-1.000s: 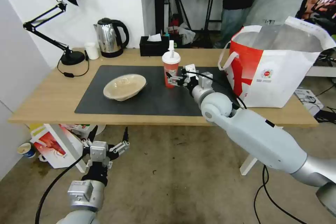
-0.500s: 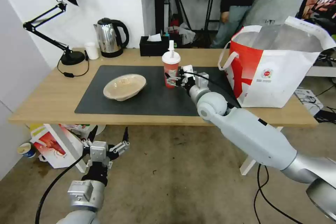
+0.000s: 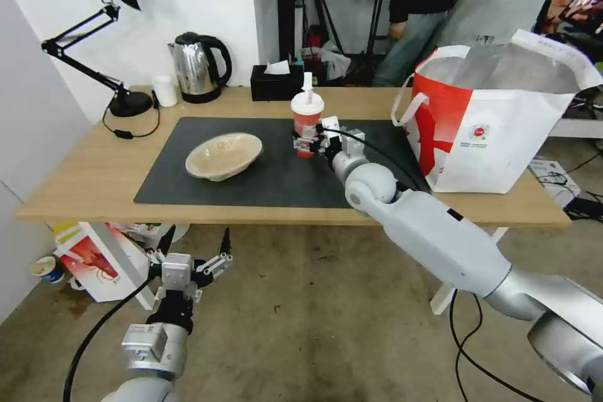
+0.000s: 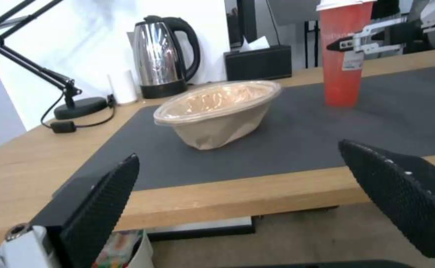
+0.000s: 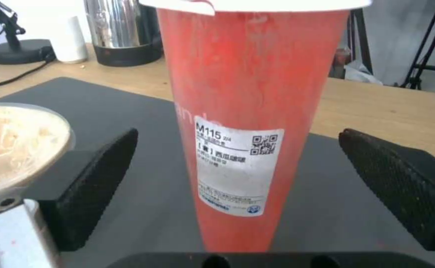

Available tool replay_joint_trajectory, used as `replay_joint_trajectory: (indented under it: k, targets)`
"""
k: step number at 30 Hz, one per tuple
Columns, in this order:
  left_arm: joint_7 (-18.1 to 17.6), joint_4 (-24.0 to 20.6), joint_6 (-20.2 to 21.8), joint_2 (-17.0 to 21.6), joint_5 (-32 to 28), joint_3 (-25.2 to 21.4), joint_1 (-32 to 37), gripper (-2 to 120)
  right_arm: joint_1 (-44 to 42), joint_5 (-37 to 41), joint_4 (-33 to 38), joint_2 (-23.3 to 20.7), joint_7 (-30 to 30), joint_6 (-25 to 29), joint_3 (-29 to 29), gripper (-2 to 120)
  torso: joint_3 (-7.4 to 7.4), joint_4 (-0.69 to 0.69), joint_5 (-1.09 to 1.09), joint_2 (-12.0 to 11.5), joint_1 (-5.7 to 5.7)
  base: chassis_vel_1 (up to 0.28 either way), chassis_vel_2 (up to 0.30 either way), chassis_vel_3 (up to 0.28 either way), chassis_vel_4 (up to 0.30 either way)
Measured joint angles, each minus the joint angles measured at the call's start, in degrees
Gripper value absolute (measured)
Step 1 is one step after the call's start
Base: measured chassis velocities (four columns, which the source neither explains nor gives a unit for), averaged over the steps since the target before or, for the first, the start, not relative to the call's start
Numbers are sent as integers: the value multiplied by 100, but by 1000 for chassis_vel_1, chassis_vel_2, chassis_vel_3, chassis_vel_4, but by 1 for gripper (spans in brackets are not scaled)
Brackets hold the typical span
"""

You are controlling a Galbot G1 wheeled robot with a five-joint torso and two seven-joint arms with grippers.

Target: Pick up the trash from the table and place it into the takeout bag.

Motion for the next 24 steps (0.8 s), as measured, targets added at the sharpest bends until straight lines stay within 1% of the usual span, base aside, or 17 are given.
replay_joint_trajectory:
  k: [3,5,6,7,10,11,13,14,15,16,19,20,23,24]
  targets:
    - [0,0,0,0,0,0,0,100,1,-11,-42,30,-5,0,2,100,0,0,0,0,0,0,0,0,0]
    - [0,0,0,0,0,0,0,100,2,-10,-76,39,-16,0,12,92,0,0,0,0,0,0,0,0,0]
    - [0,0,0,0,0,0,0,100,2,-10,-76,39,-16,0,12,92,0,0,0,0,0,0,0,0,0]
    - [0,0,0,0,0,0,0,100,1,0,-82,35,-20,-2,14,89,0,0,0,0,0,0,0,0,0]
    - [0,0,0,0,0,0,0,100,2,22,-87,9,-36,-4,28,75,0,0,1,0,0,0,0,0,0]
    - [0,0,0,0,0,0,0,100,2,22,-87,9,-36,-4,28,75,0,0,1,0,0,0,0,0,0]
    - [0,0,0,0,0,0,0,100,-4,31,-87,-8,-38,-5,39,65,0,0,0,0,0,0,0,0,0]
    - [0,0,0,0,0,0,0,100,-7,33,-85,-12,-39,-5,43,61,0,0,1,0,0,0,0,0,0]
    - [0,0,0,0,0,0,0,100,-7,33,-85,-12,-39,-5,43,61,0,0,1,0,0,0,0,0,0]
    - [0,0,0,0,0,0,0,100,-13,37,-79,-20,-40,-5,52,54,0,0,0,0,0,0,0,0,0]
    - [0,0,0,0,0,0,0,100,-38,39,-58,-41,-48,-3,65,45,0,0,0,0,0,0,0,0,0]
    - [0,0,0,0,0,0,0,100,-38,39,-58,-41,-48,-3,65,45,0,0,0,0,0,0,0,0,0]
    - [0,0,0,0,0,0,0,100,-59,39,-40,-63,-60,0,81,36,0,0,0,0,0,0,0,0,0]
    - [0,0,0,0,0,0,0,100,-59,39,-40,-63,-60,0,81,36,0,0,0,0,0,0,0,0,0]
